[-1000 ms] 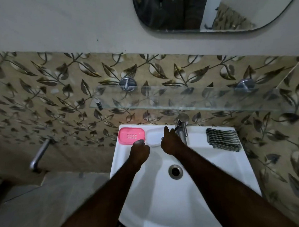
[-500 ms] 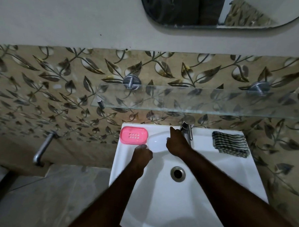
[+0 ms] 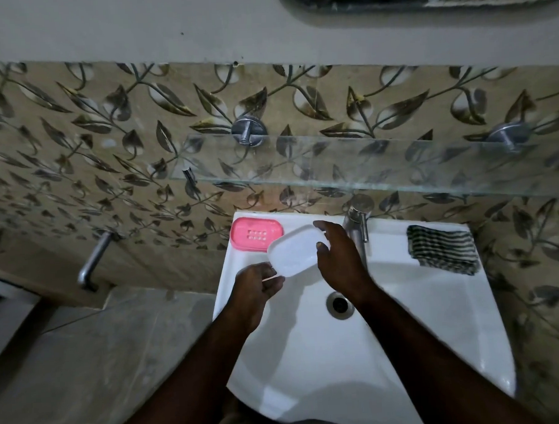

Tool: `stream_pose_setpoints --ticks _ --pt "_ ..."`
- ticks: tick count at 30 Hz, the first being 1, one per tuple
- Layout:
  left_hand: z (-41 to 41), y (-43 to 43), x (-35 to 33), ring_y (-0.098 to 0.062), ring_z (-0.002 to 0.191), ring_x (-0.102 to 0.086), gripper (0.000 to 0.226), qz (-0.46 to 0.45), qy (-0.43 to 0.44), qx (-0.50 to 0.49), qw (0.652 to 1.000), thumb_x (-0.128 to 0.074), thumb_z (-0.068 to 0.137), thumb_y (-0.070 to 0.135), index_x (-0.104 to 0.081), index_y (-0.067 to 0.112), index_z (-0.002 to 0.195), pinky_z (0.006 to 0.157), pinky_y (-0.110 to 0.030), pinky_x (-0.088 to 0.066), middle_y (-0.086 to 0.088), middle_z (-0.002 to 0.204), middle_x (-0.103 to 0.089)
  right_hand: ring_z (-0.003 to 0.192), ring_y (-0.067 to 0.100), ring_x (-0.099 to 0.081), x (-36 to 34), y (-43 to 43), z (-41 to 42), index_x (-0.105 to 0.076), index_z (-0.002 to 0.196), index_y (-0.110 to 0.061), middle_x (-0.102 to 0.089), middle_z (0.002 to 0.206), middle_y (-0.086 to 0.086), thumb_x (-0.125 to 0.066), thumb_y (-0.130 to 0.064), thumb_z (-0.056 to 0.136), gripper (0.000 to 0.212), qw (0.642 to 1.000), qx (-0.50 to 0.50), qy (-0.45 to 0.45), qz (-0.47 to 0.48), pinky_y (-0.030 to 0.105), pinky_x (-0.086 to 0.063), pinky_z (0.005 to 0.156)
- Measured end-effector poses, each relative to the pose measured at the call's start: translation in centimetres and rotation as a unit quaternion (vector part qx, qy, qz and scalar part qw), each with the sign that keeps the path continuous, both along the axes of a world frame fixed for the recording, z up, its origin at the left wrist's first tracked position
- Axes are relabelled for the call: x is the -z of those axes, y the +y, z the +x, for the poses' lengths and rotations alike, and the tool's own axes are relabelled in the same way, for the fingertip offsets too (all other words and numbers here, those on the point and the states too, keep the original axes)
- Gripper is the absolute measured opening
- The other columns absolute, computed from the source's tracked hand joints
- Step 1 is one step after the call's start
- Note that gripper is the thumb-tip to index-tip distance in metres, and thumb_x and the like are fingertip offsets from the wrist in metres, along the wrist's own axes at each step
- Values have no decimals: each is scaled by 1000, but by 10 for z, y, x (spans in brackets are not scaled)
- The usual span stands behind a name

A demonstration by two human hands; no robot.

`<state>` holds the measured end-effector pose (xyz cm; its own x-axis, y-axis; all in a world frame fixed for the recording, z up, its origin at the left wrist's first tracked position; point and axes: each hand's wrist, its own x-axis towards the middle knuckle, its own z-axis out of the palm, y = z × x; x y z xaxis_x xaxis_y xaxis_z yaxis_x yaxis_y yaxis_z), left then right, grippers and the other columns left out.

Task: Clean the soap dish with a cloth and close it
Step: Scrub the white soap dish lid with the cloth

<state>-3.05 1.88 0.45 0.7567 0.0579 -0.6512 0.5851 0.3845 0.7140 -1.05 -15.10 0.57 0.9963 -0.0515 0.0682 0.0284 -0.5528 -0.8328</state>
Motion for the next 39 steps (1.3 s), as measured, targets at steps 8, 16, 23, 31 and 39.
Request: stream_pose_setpoints --ticks 8,16,23,31,39 --pt "3 15 -8 -29 78 -62 52 24 55 44 997 -59 89 50 -58 1 106 63 -30 -59 -21 96 -62 114 15 -52 11 6 -7 -53 128 -13 -54 126 -4 -44 9 91 44 994 21 24 103 22 -38 96" --pt "-5 12 -9 -38 90 -64 54 -115 95 59 987 -71 82 41 -55 6 120 64 -41 -59 -23 112 -58 109 5 -57 10 4 -7 -54 125 -13 -59 120 -4 -43 7 93 39 980 7 48 194 19 -41 97" --pt "-6 6 -8 -28 93 -62 42 -154 65 31 985 -69 83 34 -58 12 117 70 -40 -60 -15 113 -59 73 25 -60 38 17 -31 -60 84 -3 -61 81 15 -31 6 92 31 828 199 247 462 32 -51 70" --pt "-9 2 -10 -27 98 -64 42 -49 8 102 994 -67 84 37 -61 13 118 73 -39 -57 -15 112 -64 82 30 -62 46 28 -28 -60 95 6 -65 90 20 -41 0 95 19 723 174 372 555 36 -53 73" --pt "-9 6 -15 -22 88 -64 25 -9 -23 107 994 -63 88 33 -66 15 106 78 -38 -55 -8 98 -67 60 17 -49 45 28 -13 -58 81 3 -53 72 12 -44 11 93 20 715 198 324 587 22 -47 52"
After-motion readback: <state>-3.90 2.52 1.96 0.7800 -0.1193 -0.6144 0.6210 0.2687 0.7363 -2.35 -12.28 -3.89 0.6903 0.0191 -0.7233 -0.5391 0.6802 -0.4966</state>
